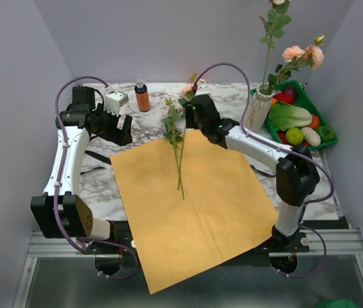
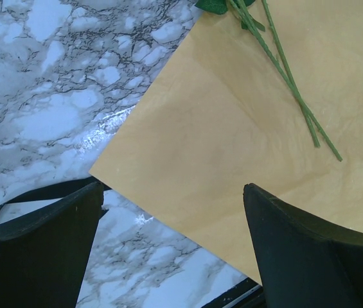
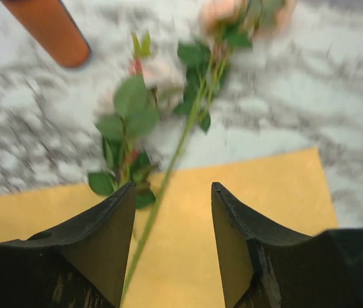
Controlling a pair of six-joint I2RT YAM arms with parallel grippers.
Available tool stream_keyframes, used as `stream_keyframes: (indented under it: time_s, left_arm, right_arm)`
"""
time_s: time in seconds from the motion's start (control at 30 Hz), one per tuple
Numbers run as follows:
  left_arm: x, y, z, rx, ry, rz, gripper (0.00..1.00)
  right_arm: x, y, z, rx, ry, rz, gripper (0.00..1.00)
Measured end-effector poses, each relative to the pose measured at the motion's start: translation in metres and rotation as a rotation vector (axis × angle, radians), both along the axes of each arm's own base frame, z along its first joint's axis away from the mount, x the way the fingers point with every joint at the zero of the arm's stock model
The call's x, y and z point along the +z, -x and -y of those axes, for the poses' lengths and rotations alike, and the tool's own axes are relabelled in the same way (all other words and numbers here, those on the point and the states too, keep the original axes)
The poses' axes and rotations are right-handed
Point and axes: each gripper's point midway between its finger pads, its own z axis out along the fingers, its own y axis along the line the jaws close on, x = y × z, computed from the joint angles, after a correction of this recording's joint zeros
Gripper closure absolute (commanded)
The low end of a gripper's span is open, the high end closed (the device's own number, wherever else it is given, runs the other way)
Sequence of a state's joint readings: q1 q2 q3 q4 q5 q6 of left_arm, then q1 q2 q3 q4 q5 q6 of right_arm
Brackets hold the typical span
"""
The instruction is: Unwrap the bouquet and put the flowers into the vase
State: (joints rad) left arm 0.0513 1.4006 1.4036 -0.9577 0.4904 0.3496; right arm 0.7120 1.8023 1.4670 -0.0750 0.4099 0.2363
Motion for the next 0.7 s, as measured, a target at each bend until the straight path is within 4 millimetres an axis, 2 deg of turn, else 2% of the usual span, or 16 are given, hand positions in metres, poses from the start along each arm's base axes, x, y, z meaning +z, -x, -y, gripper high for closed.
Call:
stream_keyframes:
  time_s: [0.07, 0.13, 0.23, 0.37, 0.57, 0.7]
  left_arm:
    - [0.000, 0.000, 0.000, 0.001, 0.001, -0.001, 0.01]
    - [0.000, 0.000, 0.000, 0.002, 0.002, -0.002, 0.01]
    - [0.000, 0.000, 0.000, 0.003, 0.002, -0.003, 0.01]
    - [0.001, 0.001, 0.000, 0.005, 0.003, -0.002, 0.01]
    - [0.006, 0.003, 0.000, 0.005, 0.001, 0.016, 0.01]
    - [0.006, 0.004, -0.001, 0.006, -0.008, 0.020, 0.01]
  right_arm:
    - [-0.050, 0.007, 0.001, -0.009, 0.054, -0.129, 0.44]
    - [-0.078, 0.012, 0.003, -0.023, 0.081, -0.208, 0.45]
    - [-0.089, 0.008, 0.000, -0.047, 0.062, -0.265, 0.47]
    - [-0.093, -0.011, -0.006, -0.089, -0.015, -0.297, 0.48]
    - [-0.130, -0.026, -0.002, -0.134, -0.030, -0.378, 0.49]
    - [-0.150, -0.034, -0.009, -0.135, -0.023, -0.414, 0.49]
